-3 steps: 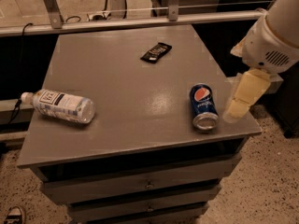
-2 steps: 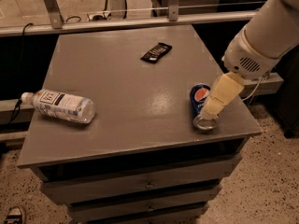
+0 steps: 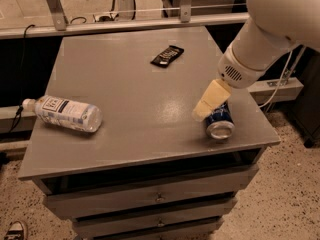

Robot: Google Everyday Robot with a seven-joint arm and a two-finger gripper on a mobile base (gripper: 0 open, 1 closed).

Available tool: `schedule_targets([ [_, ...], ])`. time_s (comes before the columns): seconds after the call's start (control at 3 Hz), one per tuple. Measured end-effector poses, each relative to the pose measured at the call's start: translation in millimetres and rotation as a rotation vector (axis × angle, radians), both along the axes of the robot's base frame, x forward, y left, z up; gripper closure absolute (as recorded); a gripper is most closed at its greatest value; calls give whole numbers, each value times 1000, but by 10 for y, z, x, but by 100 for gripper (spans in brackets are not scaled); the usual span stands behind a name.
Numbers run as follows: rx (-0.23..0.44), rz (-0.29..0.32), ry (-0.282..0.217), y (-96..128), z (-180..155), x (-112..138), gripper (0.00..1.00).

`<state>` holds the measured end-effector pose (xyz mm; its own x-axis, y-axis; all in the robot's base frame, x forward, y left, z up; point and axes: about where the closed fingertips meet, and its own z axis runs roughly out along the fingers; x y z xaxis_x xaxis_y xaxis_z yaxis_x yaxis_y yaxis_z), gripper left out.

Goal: Pick pepsi can

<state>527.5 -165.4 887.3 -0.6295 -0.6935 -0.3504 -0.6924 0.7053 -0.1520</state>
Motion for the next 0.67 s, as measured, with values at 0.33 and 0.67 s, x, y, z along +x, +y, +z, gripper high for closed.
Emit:
schedule_targets([
  [0.33, -34, -144, 29, -58, -172, 66, 0],
  [0.67, -36, -295, 73, -140, -353, 64, 0],
])
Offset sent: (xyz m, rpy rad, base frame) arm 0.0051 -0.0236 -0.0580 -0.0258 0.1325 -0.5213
